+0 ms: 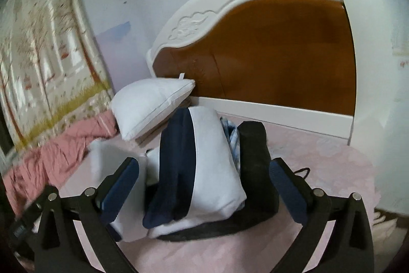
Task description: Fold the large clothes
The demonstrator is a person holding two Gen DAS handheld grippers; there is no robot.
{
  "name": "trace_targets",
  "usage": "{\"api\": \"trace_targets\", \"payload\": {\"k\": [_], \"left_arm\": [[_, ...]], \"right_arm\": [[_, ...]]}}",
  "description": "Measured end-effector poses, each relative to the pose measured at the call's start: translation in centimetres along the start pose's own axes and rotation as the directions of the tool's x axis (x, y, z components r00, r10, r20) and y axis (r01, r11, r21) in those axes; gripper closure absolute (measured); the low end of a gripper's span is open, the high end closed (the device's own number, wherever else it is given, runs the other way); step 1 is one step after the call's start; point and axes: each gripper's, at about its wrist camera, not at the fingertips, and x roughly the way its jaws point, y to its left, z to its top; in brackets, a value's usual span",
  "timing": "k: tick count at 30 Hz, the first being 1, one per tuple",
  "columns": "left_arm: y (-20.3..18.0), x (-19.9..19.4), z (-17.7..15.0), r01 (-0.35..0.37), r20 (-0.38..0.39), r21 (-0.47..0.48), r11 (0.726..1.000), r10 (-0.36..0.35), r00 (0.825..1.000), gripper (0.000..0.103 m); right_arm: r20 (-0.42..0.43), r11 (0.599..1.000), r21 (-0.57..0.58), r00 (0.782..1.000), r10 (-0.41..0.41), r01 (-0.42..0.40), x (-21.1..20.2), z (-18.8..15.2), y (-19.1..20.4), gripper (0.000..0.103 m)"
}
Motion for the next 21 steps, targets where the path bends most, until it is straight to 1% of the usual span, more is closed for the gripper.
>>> {"api": "trace_targets", "payload": {"k": [2,4,6,8,11,12,15,17,19,21], "left_arm": [[0.7,-1.3,-1.1,-0.015,0.003,0.002,1.000,0.015,1.000,0.000],[1.5,-3.0,-2.2,-0.035,0.012,0.006,0.999,0.035,0.999,0.000],[2.4,-4.6,-3.5,-0.042,0.020,0.002,0.999,0.041,0.999,0.000],[3.3,-6.3,-4.7,-0.048,0.030,-0.013,0.999,0.049,0.998,0.000],[4.0,-8.2,-6.6,-0.061,0.018,-0.004,0.998,0.061,0.998,0.000],[4.2,-8.7,-7.3,-0.074,0.018,0.000,0.997,0.074,0.997,0.000],[4.8,-9.7,-9.7,-0.068,0.001,-0.010,0.998,0.068,0.998,0.000],[5.0,-9.6,-11.2,-0.083,-0.026,-0.011,0.996,0.083,0.996,0.000],[5.2,-9.2,-12.7,-0.096,-0.046,-0.011,0.995,0.095,0.994,0.000],[5.4,-8.9,-13.8,-0.104,-0.056,-0.010,0.995,0.103,0.993,0.000]], "right_arm": [[-0.014,0.998,-0.054,1.000,-0.018,0.018,-0.5,-1.2,1.6,0.000],[-0.022,0.997,-0.079,0.999,-0.026,0.024,-0.8,-2.7,2.6,0.000],[-0.049,0.996,-0.090,0.999,-0.015,0.010,-1.2,-4.0,3.2,0.000],[-0.084,0.996,-0.086,0.996,0.016,-0.023,-2.0,-6.0,3.8,0.000],[-0.113,0.995,-0.087,0.993,0.036,-0.047,-3.1,-8.6,4.3,0.000],[-0.119,0.994,-0.099,0.993,0.027,-0.039,-3.4,-9.7,4.6,0.000],[-0.121,0.988,-0.152,0.993,0.004,-0.023,-3.5,-12.1,6.0,0.000],[-0.117,0.977,-0.210,0.991,-0.068,0.042,-2.9,-13.6,6.9,0.000],[-0.122,0.969,-0.235,0.986,-0.110,0.079,-2.4,-14.9,7.5,0.000],[-0.122,0.971,-0.227,0.987,-0.107,0.077,-2.1,-15.9,7.6,0.000]]}}
